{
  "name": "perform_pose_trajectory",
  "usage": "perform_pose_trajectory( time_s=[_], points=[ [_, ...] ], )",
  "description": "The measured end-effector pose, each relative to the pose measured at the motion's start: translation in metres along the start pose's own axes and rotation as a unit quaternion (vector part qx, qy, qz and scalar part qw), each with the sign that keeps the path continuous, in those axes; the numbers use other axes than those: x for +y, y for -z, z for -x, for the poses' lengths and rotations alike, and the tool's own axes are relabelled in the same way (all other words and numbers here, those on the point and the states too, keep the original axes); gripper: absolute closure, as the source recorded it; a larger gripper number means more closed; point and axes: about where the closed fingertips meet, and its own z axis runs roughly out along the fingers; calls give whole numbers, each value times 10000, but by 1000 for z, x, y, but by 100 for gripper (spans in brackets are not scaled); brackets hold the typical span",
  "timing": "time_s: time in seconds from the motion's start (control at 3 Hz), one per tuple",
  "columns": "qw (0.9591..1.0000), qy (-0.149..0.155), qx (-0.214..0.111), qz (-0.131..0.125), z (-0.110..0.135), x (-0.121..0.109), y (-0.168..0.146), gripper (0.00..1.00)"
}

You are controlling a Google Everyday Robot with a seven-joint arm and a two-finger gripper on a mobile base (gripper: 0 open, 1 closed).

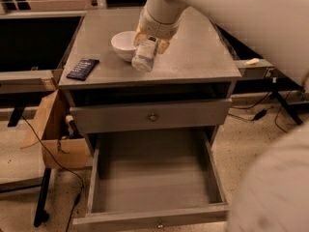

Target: Pick blue plastic bottle from middle drawer and place on counter

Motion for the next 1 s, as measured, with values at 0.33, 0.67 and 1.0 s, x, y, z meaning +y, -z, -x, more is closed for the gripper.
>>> perform_pose_trajectory(
  time_s=[0.33,0.67,1.0],
  points=[
    [9972,-611,67,-423,22,-18,-32,100],
    [9903,-1013,202,-933,37,-47,-66,74],
    [9866,-1164,246,-1114,43,-63,-74,51]
  ],
)
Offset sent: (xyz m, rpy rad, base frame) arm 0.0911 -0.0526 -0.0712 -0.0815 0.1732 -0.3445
